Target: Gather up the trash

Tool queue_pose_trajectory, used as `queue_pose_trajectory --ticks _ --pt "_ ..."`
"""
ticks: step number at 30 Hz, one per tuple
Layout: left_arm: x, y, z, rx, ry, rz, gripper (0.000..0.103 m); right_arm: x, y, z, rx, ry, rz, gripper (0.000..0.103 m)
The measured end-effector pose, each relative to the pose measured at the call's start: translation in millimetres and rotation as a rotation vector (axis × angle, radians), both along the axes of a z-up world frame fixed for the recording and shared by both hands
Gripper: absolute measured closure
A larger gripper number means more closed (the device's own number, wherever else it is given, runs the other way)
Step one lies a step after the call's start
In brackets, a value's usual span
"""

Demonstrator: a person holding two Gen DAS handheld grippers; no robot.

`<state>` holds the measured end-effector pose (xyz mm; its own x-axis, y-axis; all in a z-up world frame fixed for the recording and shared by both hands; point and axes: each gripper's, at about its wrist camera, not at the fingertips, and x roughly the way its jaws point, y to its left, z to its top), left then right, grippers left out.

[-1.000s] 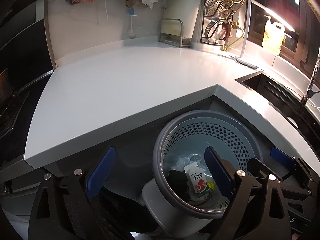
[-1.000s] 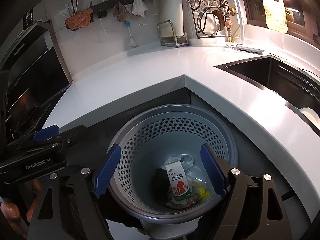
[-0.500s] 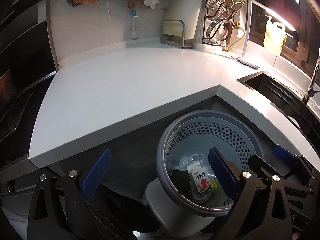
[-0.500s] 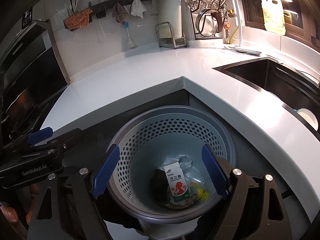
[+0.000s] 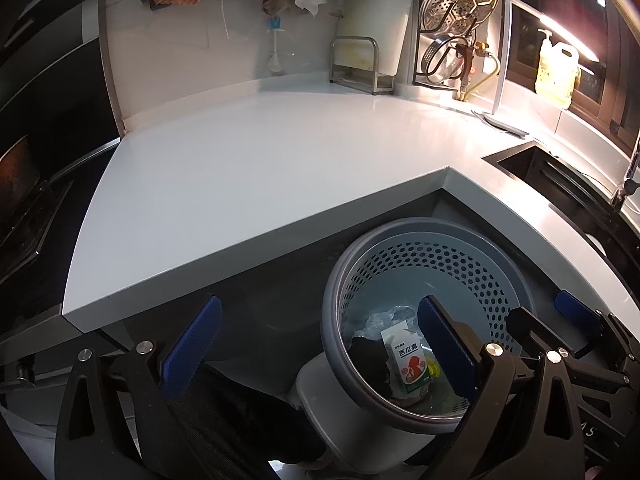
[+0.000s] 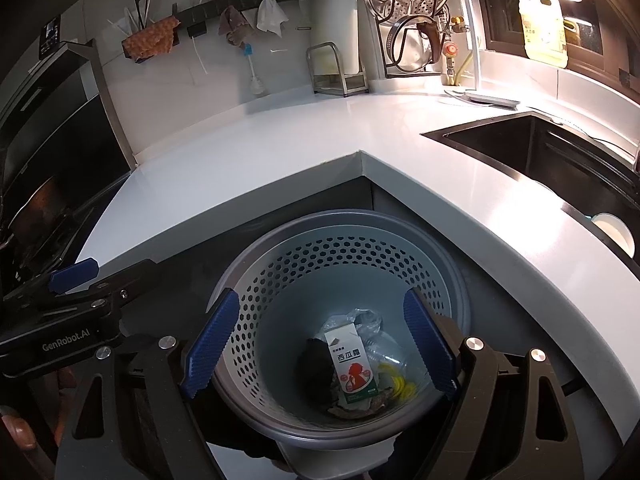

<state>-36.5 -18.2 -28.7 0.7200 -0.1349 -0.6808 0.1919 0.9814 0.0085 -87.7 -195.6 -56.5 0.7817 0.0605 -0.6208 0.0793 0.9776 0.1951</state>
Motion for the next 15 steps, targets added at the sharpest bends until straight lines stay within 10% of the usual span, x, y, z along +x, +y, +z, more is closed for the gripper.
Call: queue_pose_trajectory --ticks 15 --pt "-1.6 2.7 -1.1 0.03 -0.009 0.027 0.006 2.8 1.4 -3.4 0.006 0.007 0.009 0.022"
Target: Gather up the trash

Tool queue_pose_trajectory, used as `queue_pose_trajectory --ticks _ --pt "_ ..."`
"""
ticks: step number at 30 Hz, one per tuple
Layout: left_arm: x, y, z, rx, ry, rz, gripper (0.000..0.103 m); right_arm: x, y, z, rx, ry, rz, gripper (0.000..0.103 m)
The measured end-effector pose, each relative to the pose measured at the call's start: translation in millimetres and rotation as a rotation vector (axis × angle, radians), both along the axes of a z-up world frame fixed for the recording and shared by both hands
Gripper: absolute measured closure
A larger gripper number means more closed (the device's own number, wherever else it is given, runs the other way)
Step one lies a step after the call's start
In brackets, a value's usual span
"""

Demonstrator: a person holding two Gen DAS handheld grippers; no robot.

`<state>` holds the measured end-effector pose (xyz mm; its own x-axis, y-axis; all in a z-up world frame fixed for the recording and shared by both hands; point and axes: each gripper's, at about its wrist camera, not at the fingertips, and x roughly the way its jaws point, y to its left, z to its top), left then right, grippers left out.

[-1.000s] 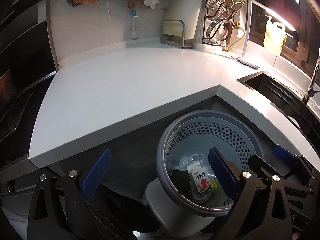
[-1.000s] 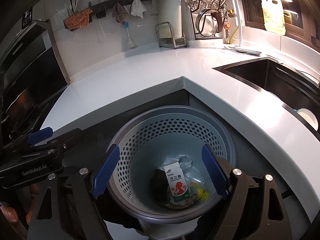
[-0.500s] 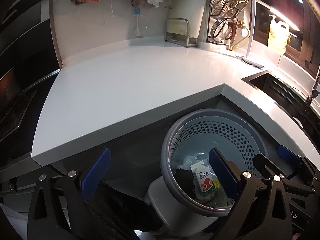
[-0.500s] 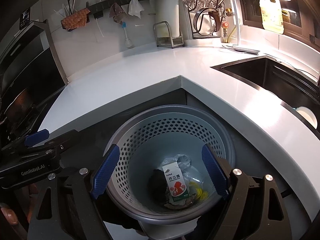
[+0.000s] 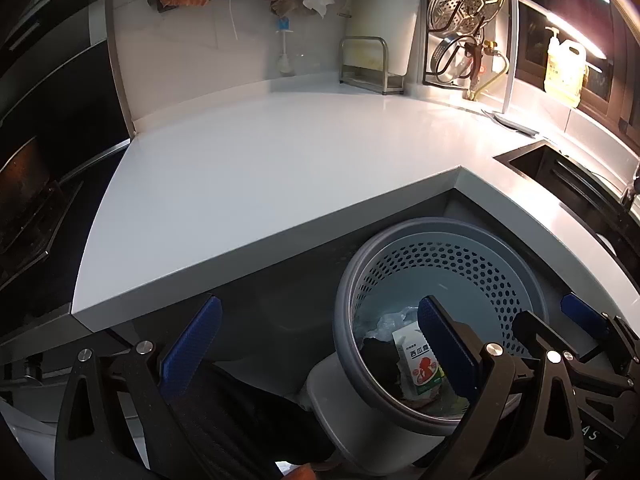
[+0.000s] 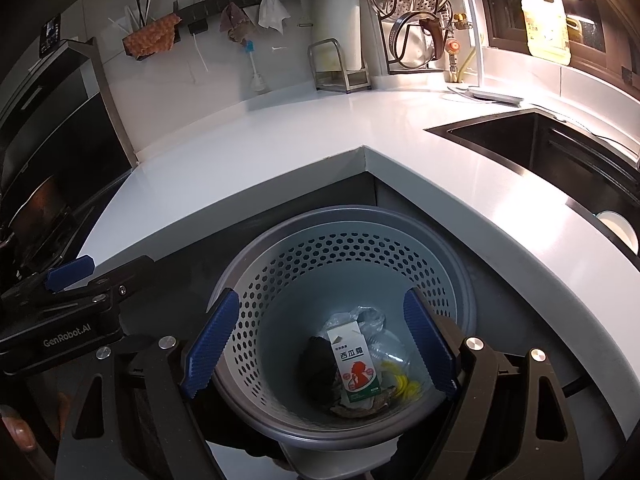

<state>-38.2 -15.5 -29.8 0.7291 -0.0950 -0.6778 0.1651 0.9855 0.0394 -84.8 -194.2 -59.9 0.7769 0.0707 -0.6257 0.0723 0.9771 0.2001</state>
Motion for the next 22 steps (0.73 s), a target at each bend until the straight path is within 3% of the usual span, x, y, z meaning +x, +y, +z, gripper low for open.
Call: queue_pose_trajectory --ticks 22 --pt "1.7 -0.8 -4.4 0.016 0.007 -0.002 0.006 0.8 -2.4 -4.4 0.009 -0.001 0.002 0.022"
